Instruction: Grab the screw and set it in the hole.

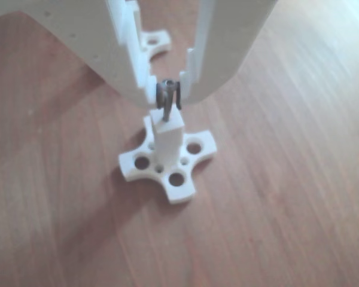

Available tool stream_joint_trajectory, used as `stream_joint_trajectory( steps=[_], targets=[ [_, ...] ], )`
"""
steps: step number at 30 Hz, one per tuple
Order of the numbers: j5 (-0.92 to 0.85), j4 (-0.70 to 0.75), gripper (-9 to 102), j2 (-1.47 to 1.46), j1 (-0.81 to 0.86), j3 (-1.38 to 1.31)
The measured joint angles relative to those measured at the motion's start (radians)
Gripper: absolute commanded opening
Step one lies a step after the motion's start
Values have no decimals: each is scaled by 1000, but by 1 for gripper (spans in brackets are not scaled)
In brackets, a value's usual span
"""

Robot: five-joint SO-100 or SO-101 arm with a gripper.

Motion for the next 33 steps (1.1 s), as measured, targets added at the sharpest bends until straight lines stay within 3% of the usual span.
stream_joint_trajectory(
  steps=[6,33],
  targets=[
    [0,0,-4,0,0,0],
    [0,52,-4,0,0,-67]
  ],
)
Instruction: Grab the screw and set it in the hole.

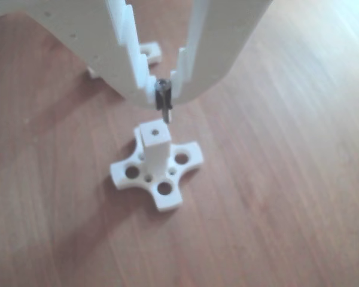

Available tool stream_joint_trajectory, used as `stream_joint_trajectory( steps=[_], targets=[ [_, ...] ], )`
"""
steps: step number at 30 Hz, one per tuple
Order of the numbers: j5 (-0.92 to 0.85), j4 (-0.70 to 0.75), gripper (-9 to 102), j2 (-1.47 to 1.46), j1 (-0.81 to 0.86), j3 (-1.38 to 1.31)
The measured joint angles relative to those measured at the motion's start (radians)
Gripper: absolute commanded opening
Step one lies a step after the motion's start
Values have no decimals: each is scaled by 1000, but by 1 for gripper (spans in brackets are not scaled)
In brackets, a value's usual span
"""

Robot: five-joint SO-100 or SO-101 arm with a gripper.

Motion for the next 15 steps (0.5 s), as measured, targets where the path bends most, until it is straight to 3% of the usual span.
stream_joint_trajectory(
  steps=[15],
  targets=[
    [29,66,-4,112,-106,-3]
  ],
)
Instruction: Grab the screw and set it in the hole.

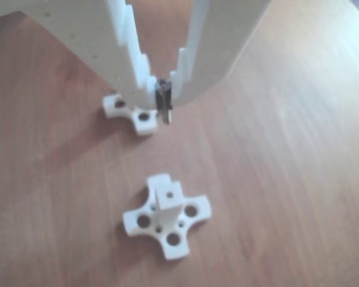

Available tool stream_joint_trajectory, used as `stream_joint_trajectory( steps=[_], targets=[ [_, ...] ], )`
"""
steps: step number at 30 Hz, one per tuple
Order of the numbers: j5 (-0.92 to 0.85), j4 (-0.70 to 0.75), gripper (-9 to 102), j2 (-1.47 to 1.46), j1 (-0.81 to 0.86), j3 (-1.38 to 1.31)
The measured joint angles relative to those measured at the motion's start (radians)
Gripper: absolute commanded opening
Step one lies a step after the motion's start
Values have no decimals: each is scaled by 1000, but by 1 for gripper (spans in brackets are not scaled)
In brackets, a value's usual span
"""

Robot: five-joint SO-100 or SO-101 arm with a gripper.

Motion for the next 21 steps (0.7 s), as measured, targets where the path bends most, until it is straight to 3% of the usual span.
stream_joint_trajectory(
  steps=[21],
  targets=[
    [34,-44,-4,23,-150,72]
  ],
)
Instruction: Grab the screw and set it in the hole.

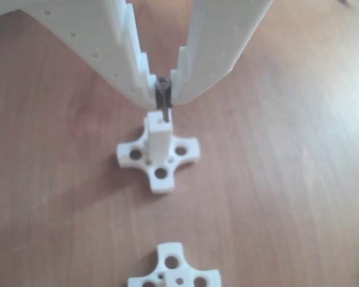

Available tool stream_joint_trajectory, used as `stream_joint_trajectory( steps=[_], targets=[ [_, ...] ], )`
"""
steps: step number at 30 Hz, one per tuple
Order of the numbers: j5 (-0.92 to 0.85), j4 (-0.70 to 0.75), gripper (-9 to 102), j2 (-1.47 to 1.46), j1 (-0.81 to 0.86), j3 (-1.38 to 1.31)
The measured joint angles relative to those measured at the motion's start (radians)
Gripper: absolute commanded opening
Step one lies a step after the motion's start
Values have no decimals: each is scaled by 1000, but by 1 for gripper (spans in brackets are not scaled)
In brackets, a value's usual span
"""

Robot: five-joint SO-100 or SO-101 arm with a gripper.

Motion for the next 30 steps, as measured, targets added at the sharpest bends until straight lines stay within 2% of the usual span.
stream_joint_trajectory(
  steps=[15,30],
  targets=[
    [9,-91,-4,2,-44,87],
    [12,-92,-4,2,-51,87]
  ],
)
